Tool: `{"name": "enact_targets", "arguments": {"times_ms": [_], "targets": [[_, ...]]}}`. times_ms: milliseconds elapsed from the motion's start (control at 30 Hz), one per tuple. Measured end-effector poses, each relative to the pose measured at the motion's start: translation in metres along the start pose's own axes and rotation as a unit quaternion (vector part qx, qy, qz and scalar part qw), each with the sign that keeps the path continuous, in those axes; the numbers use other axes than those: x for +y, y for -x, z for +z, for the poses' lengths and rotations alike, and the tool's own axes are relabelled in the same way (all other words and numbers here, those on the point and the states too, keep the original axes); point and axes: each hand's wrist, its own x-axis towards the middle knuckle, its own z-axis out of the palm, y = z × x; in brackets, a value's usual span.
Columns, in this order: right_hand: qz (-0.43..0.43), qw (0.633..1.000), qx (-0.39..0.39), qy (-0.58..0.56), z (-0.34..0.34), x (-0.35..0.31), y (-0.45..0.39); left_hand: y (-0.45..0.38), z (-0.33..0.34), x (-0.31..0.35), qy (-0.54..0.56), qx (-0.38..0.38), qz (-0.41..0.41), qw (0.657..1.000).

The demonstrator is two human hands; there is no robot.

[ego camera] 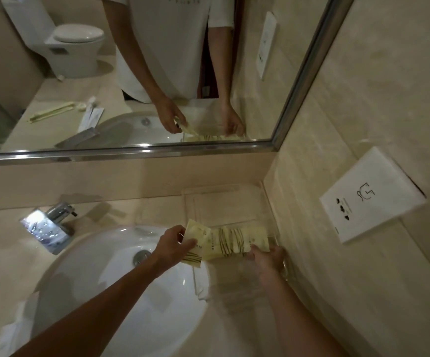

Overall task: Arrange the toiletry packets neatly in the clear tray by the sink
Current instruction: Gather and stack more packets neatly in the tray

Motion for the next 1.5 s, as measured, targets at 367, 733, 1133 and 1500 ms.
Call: {"name": "enact_targets", "arguments": {"times_ms": [367, 733, 1133, 1500], "targets": [[-0.104, 0.988, 0.02, 0.116, -0.006, -0.003, 0.013, 0.003, 0.013, 0.007, 0.105, -0.052, -0.044, 0.992], [-0.179, 0.949, 0.009, 0.261, -0.051, 0.012, 0.024, 0.016, 0.056, 0.021, -0.188, -0.093, 0.088, 0.974], [-0.217, 0.93, 0.038, 0.293, -0.087, 0.023, 0.043, 0.029, 0.111, 0.025, 0.127, -0.138, -0.081, 0.979], [-0.212, 0.86, 0.013, 0.464, -0.095, 0.019, 0.049, 0.029, 0.098, 0.032, 0.039, -0.083, -0.037, 0.995]]}}
